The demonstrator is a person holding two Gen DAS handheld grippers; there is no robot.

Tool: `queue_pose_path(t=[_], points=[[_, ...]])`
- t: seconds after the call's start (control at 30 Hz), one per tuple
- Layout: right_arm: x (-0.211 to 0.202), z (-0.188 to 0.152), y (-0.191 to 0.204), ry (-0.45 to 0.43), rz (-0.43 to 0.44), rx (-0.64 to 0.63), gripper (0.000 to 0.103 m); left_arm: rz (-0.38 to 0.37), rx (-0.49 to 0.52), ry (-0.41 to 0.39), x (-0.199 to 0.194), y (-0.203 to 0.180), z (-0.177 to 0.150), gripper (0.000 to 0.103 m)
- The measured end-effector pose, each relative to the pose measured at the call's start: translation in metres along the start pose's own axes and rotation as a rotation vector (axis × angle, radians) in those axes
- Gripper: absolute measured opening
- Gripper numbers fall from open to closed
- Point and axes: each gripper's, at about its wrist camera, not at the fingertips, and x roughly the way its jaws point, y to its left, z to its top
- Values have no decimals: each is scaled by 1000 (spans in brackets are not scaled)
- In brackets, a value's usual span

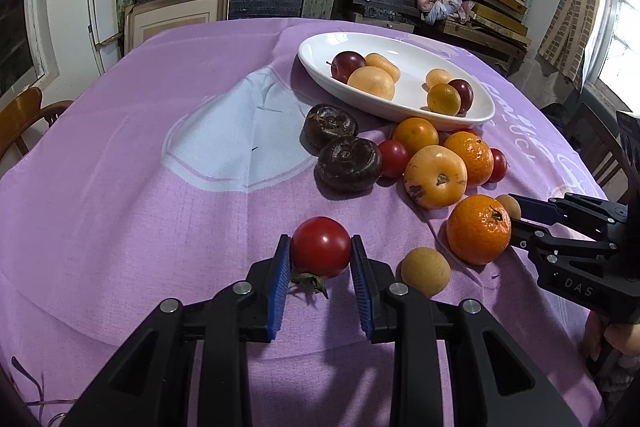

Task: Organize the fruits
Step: 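Close the right tool on the small brown round fruit while the left tool holds the tomato, then carry the tomato and brown fruit over the white plate and open both tools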

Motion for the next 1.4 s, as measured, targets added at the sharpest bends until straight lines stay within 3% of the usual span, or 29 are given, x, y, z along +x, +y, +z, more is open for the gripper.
queue_pose_path(t=[0.17,0.37,0.6,0.8,0.97,1.2,1.4], points=[[0,0,-1,0,2,-2,29,-6,-6,6,1,1,0,30],[-6,-5,-6,-16,20,23,28,-11,-7,-21,-3,1,1,30],[-37,-2,-25,-98,12,84,28,-23,-26,-42,-11,2,15,30],[-52,33,-47,-138,-31,87,28,-4,34,-72,-7,-11,68,30],[-43,69,-59,-163,-59,88,28,-10,61,-70,19,-30,122,30],[-10,113,-59,-158,-58,45,28,0,60,-34,81,-51,193,30],[26,144,-50,-137,-64,-4,28,14,4,36,141,-48,228,30]])
